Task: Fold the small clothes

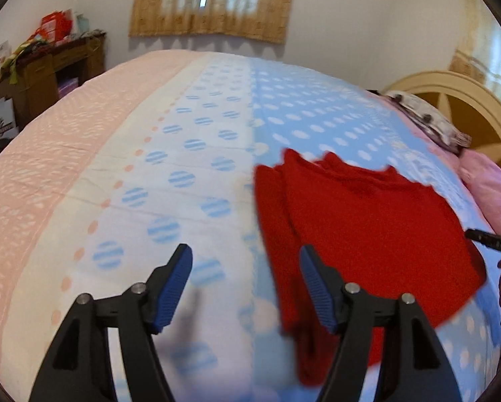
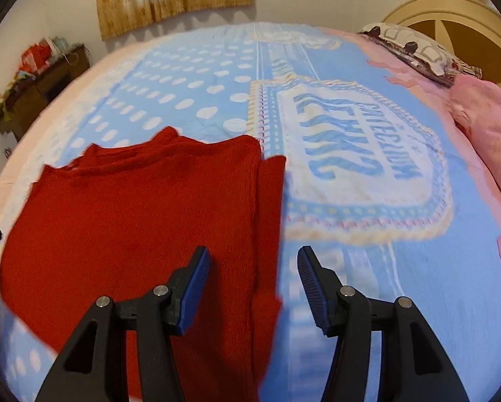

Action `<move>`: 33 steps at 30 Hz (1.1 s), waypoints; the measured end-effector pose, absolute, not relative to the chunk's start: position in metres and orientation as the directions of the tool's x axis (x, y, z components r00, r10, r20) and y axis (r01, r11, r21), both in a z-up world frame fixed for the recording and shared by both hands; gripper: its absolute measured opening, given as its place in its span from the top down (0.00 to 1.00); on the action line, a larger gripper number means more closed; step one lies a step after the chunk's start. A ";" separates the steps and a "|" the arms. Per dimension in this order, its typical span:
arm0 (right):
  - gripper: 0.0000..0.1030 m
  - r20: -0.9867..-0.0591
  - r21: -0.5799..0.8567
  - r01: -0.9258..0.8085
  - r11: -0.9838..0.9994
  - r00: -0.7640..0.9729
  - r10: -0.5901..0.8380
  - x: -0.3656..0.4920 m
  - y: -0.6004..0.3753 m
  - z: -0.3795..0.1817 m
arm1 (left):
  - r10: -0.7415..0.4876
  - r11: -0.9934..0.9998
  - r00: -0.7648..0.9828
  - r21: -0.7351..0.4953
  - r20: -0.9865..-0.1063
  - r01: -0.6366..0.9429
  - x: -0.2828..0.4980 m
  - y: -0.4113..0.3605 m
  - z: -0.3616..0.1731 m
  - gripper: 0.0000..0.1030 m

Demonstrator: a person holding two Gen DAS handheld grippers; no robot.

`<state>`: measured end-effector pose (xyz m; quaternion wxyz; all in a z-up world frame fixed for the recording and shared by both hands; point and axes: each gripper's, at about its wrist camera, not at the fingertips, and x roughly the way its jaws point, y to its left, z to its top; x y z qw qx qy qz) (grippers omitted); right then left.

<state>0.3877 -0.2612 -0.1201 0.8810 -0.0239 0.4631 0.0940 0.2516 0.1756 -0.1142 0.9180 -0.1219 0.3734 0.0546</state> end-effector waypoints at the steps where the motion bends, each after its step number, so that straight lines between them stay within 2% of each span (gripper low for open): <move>1: 0.46 -0.816 0.056 -0.196 0.979 0.555 0.158 0.380 -0.263 -0.118 | -0.010 0.969 0.716 -0.184 -0.698 -0.166 0.249 0.169 -0.114 0.32; 5: 0.46 -0.785 0.069 -0.269 0.961 0.580 0.219 0.342 -0.258 -0.108 | 0.012 0.990 0.717 -0.093 -0.697 -0.107 0.247 0.140 -0.118 0.31; 7: 0.46 -0.788 0.059 -0.304 0.951 0.570 0.231 0.333 -0.252 -0.110 | 0.068 0.991 0.685 -0.029 -0.725 -0.129 0.250 0.134 -0.126 0.31; 9: 0.46 -0.806 0.043 -0.300 0.953 0.554 0.210 0.329 -0.251 -0.119 | 0.079 0.990 0.664 -0.022 -0.743 -0.142 0.251 0.135 -0.133 0.28; 12: 0.46 -0.862 0.074 -0.263 0.962 0.469 0.195 0.331 -0.259 -0.152 | 0.078 0.988 0.646 -0.030 -0.759 -0.154 0.246 0.140 -0.139 0.21; 15: 0.46 -0.846 0.144 -0.226 0.963 0.476 0.239 0.329 -0.271 -0.153 | 0.077 0.988 0.637 -0.026 -0.767 -0.151 0.239 0.139 -0.144 0.17; 17: 0.46 -0.846 0.107 -0.208 0.972 0.494 0.198 0.324 -0.267 -0.145 | 0.077 0.986 0.635 -0.034 -0.768 -0.161 0.236 0.141 -0.146 0.13; 20: 0.46 -0.789 0.004 -0.202 0.979 0.601 0.127 0.307 -0.255 -0.121 | 0.066 0.984 0.635 -0.057 -0.770 -0.171 0.234 0.144 -0.148 0.10; 23: 0.46 -0.745 0.009 -0.250 0.968 0.644 0.173 0.301 -0.238 -0.102 | 0.052 0.976 0.619 -0.090 -0.784 -0.197 0.235 0.150 -0.152 0.06; 27: 0.46 -0.773 0.036 -0.315 0.949 0.593 0.226 0.312 -0.209 -0.115 | 0.049 0.974 0.613 -0.097 -0.789 -0.202 0.233 0.149 -0.154 0.06; 30: 0.46 -0.811 0.070 -0.291 0.954 0.540 0.224 0.325 -0.204 -0.140 | 0.040 0.973 0.614 -0.109 -0.788 -0.203 0.231 0.151 -0.155 0.05; 33: 0.46 -0.809 0.035 -0.298 0.954 0.553 0.202 0.321 -0.203 -0.153 | 0.035 0.973 0.618 -0.115 -0.785 -0.201 0.230 0.152 -0.157 0.04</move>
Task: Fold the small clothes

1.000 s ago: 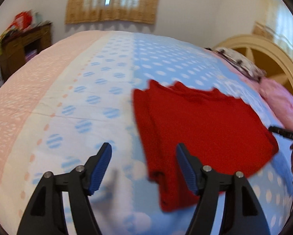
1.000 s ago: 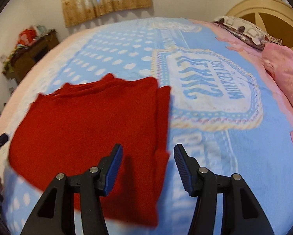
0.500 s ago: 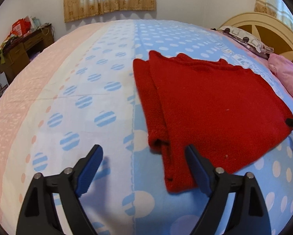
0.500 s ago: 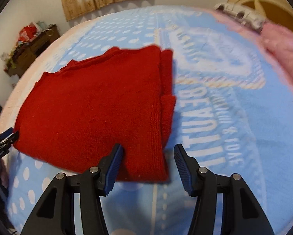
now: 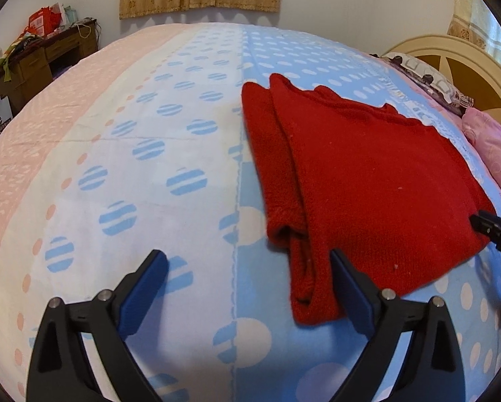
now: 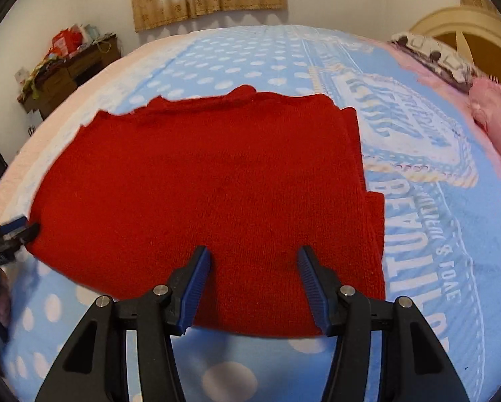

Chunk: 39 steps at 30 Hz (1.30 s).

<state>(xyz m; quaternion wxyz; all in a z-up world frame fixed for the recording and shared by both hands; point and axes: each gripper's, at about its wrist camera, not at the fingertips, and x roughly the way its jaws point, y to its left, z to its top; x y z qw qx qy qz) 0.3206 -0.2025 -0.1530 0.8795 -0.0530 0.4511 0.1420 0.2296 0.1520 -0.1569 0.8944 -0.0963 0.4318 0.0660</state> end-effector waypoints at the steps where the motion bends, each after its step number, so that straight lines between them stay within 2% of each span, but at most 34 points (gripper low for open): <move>1: 0.46 -0.811 0.025 -0.299 0.954 0.552 0.195 0.320 -0.202 -0.153 | 0.038 0.973 0.618 -0.112 -0.785 -0.201 0.230 0.152 -0.156 0.04; 7: 0.46 -0.813 -0.051 -0.281 0.958 0.569 0.124 0.313 -0.193 -0.140 | 0.026 0.971 0.622 -0.129 -0.783 -0.203 0.227 0.152 -0.156 0.04; 12: 0.46 -0.795 -0.014 -0.367 0.930 0.568 0.212 0.312 -0.142 -0.123 | 0.022 0.970 0.621 -0.133 -0.783 -0.201 0.227 0.152 -0.156 0.04; 17: 0.46 -0.821 -0.065 -0.466 0.883 0.528 0.219 0.302 -0.082 -0.151 | 0.001 0.967 0.627 -0.159 -0.779 -0.199 0.224 0.155 -0.156 0.03; 19: 0.46 -0.800 -0.102 -0.457 0.884 0.565 0.200 0.297 -0.078 -0.154 | -0.010 0.966 0.629 -0.171 -0.777 -0.196 0.223 0.157 -0.156 0.02; 22: 0.46 -0.815 -0.062 -0.464 0.883 0.534 0.223 0.300 -0.085 -0.153 | -0.016 0.964 0.630 -0.180 -0.776 -0.197 0.221 0.158 -0.156 0.02; 29: 0.46 -0.816 -0.122 -0.480 0.869 0.547 0.187 0.294 -0.078 -0.147 | 0.013 0.974 0.609 -0.129 -0.793 -0.189 0.219 0.151 -0.157 0.00; 34: 0.46 -0.790 -0.048 -0.512 0.858 0.546 0.281 0.299 -0.052 -0.129 | 0.006 0.952 0.664 -0.200 -0.748 -0.234 0.197 0.166 -0.144 0.00; 37: 0.46 -0.814 -0.036 -0.562 0.827 0.497 0.302 0.298 -0.026 -0.143 | -0.011 0.923 0.705 -0.279 -0.709 -0.266 0.176 0.183 -0.135 0.00; 39: 0.46 -0.814 -0.077 -0.584 0.808 0.505 0.288 0.287 -0.016 -0.156 | 0.001 0.915 0.708 -0.285 -0.706 -0.285 0.168 0.190 -0.134 0.00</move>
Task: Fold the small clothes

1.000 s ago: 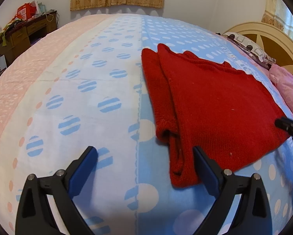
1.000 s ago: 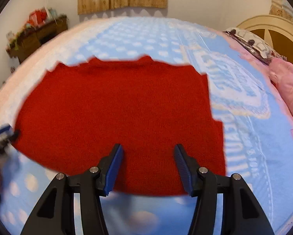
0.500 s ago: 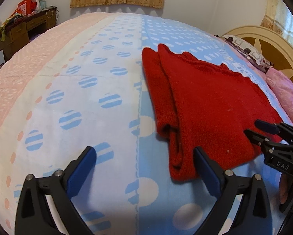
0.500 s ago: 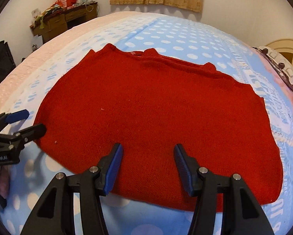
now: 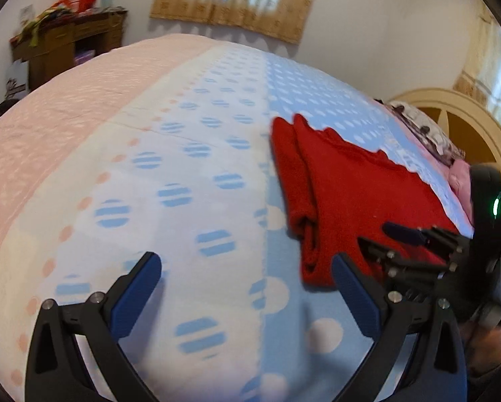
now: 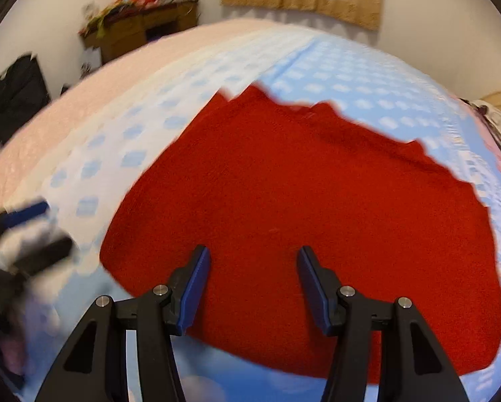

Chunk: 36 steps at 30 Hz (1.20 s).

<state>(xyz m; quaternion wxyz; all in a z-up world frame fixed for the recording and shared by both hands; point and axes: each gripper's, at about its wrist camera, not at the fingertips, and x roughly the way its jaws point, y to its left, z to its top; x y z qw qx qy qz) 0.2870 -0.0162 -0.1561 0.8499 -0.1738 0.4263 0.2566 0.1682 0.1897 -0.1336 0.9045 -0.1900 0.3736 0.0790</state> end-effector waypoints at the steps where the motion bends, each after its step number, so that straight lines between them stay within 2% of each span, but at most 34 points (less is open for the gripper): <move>1: 0.46 -0.800 -0.112 -0.591 0.799 0.531 0.280 0.280 -0.014 -0.157 | 0.008 0.917 0.703 -0.275 -0.711 -0.289 0.166 0.192 -0.134 0.00; 5: 0.46 -0.810 -0.078 -0.597 0.799 0.505 0.298 0.275 -0.024 -0.155 | 0.020 0.924 0.694 -0.252 -0.719 -0.287 0.168 0.195 -0.131 0.00; 10: 0.46 -0.777 -0.097 -0.614 0.783 0.538 0.326 0.257 -0.022 -0.138 | 0.115 0.950 0.697 -0.126 -0.708 -0.285 0.178 0.200 -0.120 0.00; 15: 0.43 -0.776 -0.262 -0.704 0.660 0.560 0.290 0.220 0.011 -0.151 | 0.169 0.948 0.670 -0.066 -0.723 -0.310 0.191 0.214 -0.120 0.00; 19: 0.43 -0.745 -0.374 -0.698 0.610 0.618 0.250 0.210 0.026 -0.154 | 0.181 0.952 0.655 -0.036 -0.733 -0.304 0.197 0.219 -0.122 0.00; 22: 0.38 -0.716 -0.443 -0.683 0.581 0.660 0.229 0.206 0.034 -0.154 | 0.172 0.956 0.648 -0.034 -0.741 -0.293 0.202 0.221 -0.122 0.00; 27: 0.38 -0.664 -0.539 -0.646 0.540 0.721 0.200 0.202 0.044 -0.162 | 0.160 0.961 0.641 -0.030 -0.751 -0.275 0.212 0.223 -0.122 0.00; 36: 0.38 -0.627 -0.575 -0.601 0.555 0.760 0.174 0.202 0.042 -0.166 | 0.149 0.970 0.622 -0.009 -0.769 -0.243 0.245 0.218 -0.127 0.00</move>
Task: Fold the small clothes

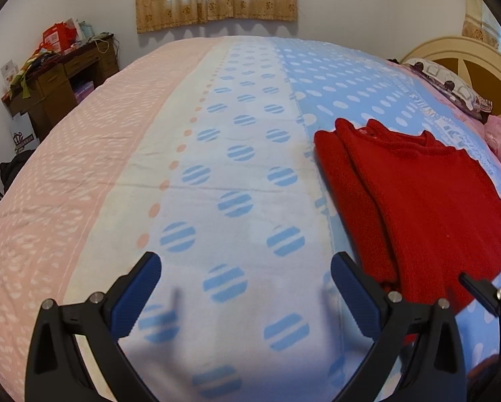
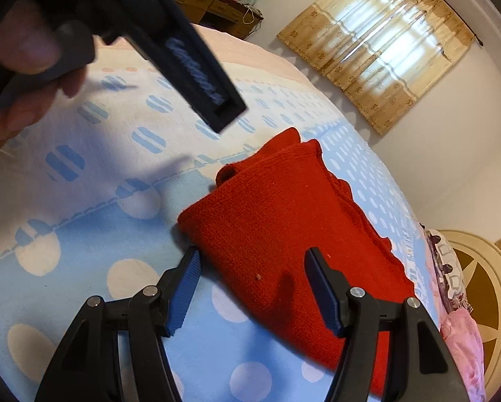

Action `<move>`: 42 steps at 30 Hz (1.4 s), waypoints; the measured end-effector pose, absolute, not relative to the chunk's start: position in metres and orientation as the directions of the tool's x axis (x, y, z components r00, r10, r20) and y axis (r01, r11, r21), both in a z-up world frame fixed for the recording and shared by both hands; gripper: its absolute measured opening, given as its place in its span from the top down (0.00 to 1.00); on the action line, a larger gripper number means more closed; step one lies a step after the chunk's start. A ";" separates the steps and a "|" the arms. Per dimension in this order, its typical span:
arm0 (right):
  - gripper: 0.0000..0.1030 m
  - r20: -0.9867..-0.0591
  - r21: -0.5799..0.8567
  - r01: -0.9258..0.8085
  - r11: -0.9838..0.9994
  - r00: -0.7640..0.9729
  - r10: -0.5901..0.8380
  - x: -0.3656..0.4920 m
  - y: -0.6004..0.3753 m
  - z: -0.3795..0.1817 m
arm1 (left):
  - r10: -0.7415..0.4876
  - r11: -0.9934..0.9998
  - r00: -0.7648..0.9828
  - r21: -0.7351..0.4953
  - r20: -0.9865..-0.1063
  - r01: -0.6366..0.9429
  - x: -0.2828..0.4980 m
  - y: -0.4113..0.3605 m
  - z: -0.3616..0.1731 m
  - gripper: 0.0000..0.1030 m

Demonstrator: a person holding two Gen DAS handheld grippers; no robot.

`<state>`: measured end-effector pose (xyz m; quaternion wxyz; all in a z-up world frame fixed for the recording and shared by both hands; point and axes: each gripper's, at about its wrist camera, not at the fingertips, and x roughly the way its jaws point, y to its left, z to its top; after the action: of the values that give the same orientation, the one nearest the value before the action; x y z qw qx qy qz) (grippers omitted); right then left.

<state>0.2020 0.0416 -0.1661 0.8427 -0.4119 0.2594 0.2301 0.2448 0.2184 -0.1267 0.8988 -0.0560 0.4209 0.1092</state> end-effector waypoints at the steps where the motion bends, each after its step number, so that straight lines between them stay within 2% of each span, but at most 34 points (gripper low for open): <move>1: 0.38 -0.625 -0.576 -0.600 0.555 0.761 0.174 0.203 0.043 -0.167 | 0.144 0.972 0.623 -0.007 -0.769 -0.233 0.248 0.217 -0.127 0.00; 4: 0.38 -0.628 -0.568 -0.602 0.561 0.758 0.178 0.207 0.041 -0.167 | 0.105 0.979 0.629 -0.033 -0.770 -0.203 0.256 0.214 -0.126 0.00; 9: 0.38 -0.629 -0.559 -0.602 0.571 0.756 0.181 0.209 0.039 -0.168 | -0.082 0.962 0.638 -0.229 -0.766 -0.151 0.275 0.221 -0.128 0.00; 21: 0.39 -0.616 -0.568 -0.595 0.569 0.765 0.186 0.204 0.037 -0.171 | -0.223 0.912 0.652 -0.392 -0.724 -0.124 0.316 0.216 -0.127 0.00; 24: 0.45 -0.610 -0.581 -0.593 0.557 0.771 0.185 0.201 0.039 -0.172 | -0.245 0.915 0.644 -0.392 -0.725 -0.093 0.330 0.208 -0.129 0.00; 26: 0.56 -0.601 -0.602 -0.589 0.539 0.779 0.180 0.198 0.041 -0.173 | -0.254 0.915 0.633 -0.394 -0.731 -0.088 0.340 0.205 -0.132 0.00; 30: 0.64 -0.583 -0.641 -0.577 0.506 0.795 0.168 0.192 0.047 -0.178 | -0.270 0.917 0.608 -0.392 -0.747 -0.074 0.357 0.202 -0.140 0.02; 32: 0.69 -0.585 -0.644 -0.578 0.501 0.794 0.165 0.191 0.048 -0.178 | -0.265 0.923 0.599 -0.378 -0.756 -0.069 0.361 0.201 -0.144 0.14; 34: 0.73 -0.589 -0.646 -0.580 0.496 0.793 0.160 0.192 0.049 -0.178 | -0.271 0.922 0.598 -0.382 -0.755 -0.064 0.362 0.201 -0.147 0.21; 36: 0.78 -0.584 -0.659 -0.578 0.482 0.797 0.157 0.190 0.051 -0.179 | -0.281 0.915 0.606 -0.398 -0.744 -0.064 0.364 0.202 -0.150 0.32; 37: 0.81 -0.578 -0.669 -0.574 0.473 0.801 0.155 0.189 0.052 -0.179 | -0.298 0.908 0.605 -0.414 -0.738 -0.058 0.365 0.205 -0.151 0.47; 38: 0.85 -0.572 -0.678 -0.571 0.462 0.805 0.155 0.188 0.053 -0.179 | -0.323 0.898 0.600 -0.438 -0.732 -0.051 0.367 0.207 -0.153 0.67; 40: 0.89 -0.565 -0.691 -0.569 0.447 0.810 0.157 0.185 0.055 -0.179 | -0.396 0.856 0.585 -0.515 -0.708 -0.044 0.370 0.214 -0.157 0.79; 42: 0.91 -0.570 -0.684 -0.573 0.451 0.806 0.161 0.185 0.054 -0.177 | -0.409 0.846 0.584 -0.531 -0.701 -0.045 0.370 0.216 -0.157 0.84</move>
<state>0.1855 0.0538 -0.1768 0.8236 -0.4741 0.2175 0.2228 0.3703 0.2156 -0.1573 0.8524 -0.2559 0.4434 -0.1066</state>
